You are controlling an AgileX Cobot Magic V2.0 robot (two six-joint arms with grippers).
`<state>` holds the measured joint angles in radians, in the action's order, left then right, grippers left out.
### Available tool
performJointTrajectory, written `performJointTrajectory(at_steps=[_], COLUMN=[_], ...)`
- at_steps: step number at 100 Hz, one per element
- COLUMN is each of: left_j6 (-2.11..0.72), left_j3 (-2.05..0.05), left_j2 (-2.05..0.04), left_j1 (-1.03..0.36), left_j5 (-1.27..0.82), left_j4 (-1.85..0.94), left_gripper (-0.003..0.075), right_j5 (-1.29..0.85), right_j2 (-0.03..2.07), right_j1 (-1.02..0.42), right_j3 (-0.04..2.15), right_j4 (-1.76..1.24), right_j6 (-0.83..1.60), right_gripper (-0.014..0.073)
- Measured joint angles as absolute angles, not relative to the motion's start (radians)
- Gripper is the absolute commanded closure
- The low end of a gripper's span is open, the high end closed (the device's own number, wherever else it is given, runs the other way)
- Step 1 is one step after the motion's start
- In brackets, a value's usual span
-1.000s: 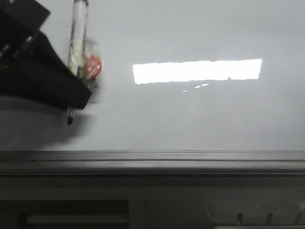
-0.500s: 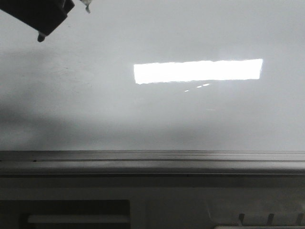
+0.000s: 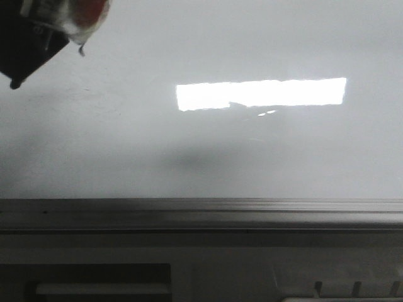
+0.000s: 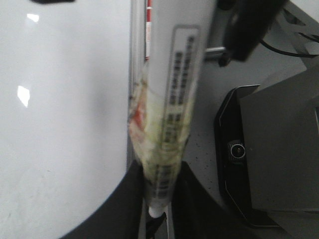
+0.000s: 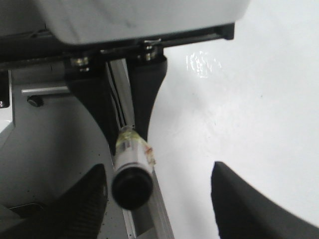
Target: Write number 3 on whiteboard
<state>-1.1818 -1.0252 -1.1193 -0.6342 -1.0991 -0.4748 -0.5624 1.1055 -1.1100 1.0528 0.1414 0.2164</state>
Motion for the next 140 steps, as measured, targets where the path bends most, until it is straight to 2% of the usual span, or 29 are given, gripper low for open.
performJointTrajectory(at_steps=[24, 65, 76, 86, 98, 99, 106, 125, 132, 140], left_j6=[-1.182, -1.182, -1.182, -1.182, -1.182, -1.182, -1.148, -1.012, -0.966, -0.911], left_j3=[-1.025, -1.025, -1.025, -1.025, -1.025, -1.025, -1.025, -1.025, -1.025, -1.025], left_j2=[-1.119, -1.119, -1.119, -1.119, -1.119, -1.119, -1.119, -1.117, -1.103, -1.07], left_j1=[-0.634, -0.634, -0.634, -0.634, -0.636, -0.636, -0.638, -0.638, -0.638, -0.638], left_j5=[-1.11, -1.081, -1.081, -1.081, -1.081, -1.081, -1.071, -1.031, -1.011, -0.978], left_j4=[-0.475, -0.475, -0.475, -0.475, -0.475, -0.475, -0.475, -0.472, -0.47, -0.466], left_gripper=[0.0741, 0.0741, 0.0741, 0.0741, 0.0738, 0.0737, 0.0688, 0.0377, 0.0319, 0.0289], right_j5=[-0.469, -0.457, -0.457, -0.457, -0.459, -0.461, -0.466, -0.464, -0.462, -0.448], right_j2=[1.11, 1.191, 1.198, 1.199, 1.199, 1.199, 1.199, 1.195, 1.189, 1.178], right_j1=[-1.11, -1.112, -1.112, -1.112, -1.112, -1.112, -1.112, -1.11, -1.11, -1.099], right_j3=[1.053, 1.056, 1.056, 1.056, 1.057, 1.057, 1.059, 1.061, 1.061, 1.061], right_j4=[0.114, 0.043, 0.015, 0.0, 0.0, 0.0, 0.006, 0.02, 0.025, 0.025], right_j6=[0.217, 0.219, 0.219, 0.219, 0.219, 0.219, 0.219, 0.219, 0.219, 0.219], right_gripper=[0.0187, 0.0207, 0.03, 0.0444, 0.0665, 0.0661, 0.0657, 0.0657, 0.0655, 0.0655])
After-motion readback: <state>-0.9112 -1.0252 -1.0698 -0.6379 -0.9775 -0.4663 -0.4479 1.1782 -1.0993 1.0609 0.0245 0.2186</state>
